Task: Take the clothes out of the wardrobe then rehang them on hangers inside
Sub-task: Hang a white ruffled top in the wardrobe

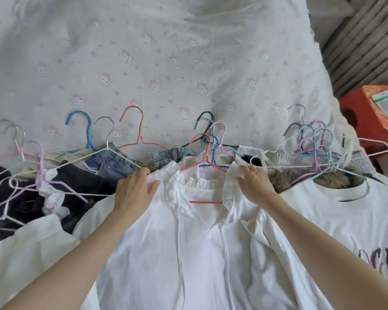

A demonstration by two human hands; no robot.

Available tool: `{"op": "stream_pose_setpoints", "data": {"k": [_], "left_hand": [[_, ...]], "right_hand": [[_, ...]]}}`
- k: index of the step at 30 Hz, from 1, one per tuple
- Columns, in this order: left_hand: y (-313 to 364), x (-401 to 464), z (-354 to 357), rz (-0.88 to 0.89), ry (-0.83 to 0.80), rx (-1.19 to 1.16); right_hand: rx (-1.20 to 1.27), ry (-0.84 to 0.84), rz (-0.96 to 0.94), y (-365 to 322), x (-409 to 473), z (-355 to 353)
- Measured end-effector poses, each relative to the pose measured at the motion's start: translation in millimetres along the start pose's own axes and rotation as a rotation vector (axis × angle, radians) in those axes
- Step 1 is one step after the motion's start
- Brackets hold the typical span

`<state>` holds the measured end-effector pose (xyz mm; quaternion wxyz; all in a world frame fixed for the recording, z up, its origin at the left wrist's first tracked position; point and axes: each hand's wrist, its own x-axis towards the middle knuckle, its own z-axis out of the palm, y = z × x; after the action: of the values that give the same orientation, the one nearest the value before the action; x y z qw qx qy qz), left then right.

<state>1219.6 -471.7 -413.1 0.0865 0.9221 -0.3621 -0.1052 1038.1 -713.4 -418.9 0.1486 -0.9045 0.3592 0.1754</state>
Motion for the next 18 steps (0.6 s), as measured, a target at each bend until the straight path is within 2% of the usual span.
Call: {"op": "stream_pose_setpoints", "data": {"k": [4,7,10,14,18], "left_hand": [[-5,-11,-9,0.07,0.083,-0.107],[-8,-23,-27,0.097,0.184,-0.234],[-7,-35,-48,0.13,0.258,-0.314],[1,-62,-82,0.09,0.343,-0.378],[2,-89,-119,0.066,0.37,-0.399]], "right_hand": [[0.061,0.049,-0.078,1,-11,3],[0.017,0.046,-0.143,6,-26,-2],[0.171,0.128,-0.189,6,-42,-10],[0.35,0.227,-0.157,0,-70,-39],[0.492,0.405,-0.296,-6,-125,-72]]}}
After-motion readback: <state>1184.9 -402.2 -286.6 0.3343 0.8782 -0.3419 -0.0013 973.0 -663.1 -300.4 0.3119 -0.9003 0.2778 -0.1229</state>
